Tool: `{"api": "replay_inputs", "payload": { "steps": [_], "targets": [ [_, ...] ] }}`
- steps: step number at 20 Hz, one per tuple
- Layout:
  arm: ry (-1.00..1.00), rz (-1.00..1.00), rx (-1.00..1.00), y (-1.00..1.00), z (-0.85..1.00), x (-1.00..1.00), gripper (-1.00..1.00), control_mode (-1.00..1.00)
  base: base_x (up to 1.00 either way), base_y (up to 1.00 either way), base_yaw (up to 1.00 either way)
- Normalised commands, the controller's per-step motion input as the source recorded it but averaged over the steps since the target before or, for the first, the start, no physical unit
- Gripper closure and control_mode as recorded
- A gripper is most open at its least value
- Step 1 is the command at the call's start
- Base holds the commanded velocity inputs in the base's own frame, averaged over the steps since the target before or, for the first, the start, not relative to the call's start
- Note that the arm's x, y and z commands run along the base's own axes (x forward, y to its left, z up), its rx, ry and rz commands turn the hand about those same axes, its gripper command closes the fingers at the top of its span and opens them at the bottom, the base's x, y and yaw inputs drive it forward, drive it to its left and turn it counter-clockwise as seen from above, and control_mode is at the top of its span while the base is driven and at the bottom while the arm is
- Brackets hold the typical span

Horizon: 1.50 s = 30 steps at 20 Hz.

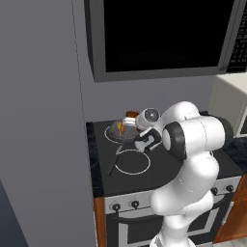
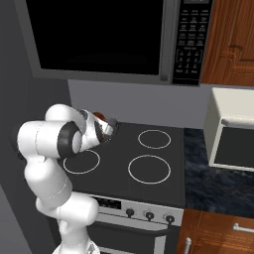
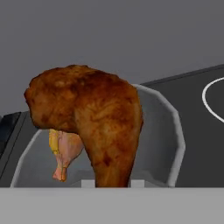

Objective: Take the chicken drumsticks from the pan and place one on each plate on the dining counter.

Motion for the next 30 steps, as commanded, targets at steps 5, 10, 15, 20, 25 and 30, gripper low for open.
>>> {"api": "replay_inputs", "payload": {
  "steps": [5,10,15,20,25,30],
  "targets": [
    [-0.02,0.04,0.11,0.00,0.02,0.06,1.00,-1.00,0.00,0.00,0.00],
    [0.14,0.00,0.04,-0.01,0.23,0.05,1.00,-1.00,0.00,0.00,0.00],
    [0.13,0.00,0.00,0.00,0.42,0.00,1.00,-1.00,0.00,0.00,0.00],
    [0.10,0.00,0.00,-0.03,0.56,-0.19,1.00,-1.00,0.00,0.00,0.00],
    [0.01,0.01,0.00,-0.15,0.31,-0.56,1.00,-1.00,0.00,0.00,0.00],
    [0.00,0.02,-0.01,-0.31,0.15,-0.80,1.00,-1.00,0.00,0.00,0.00]
  ]
}}
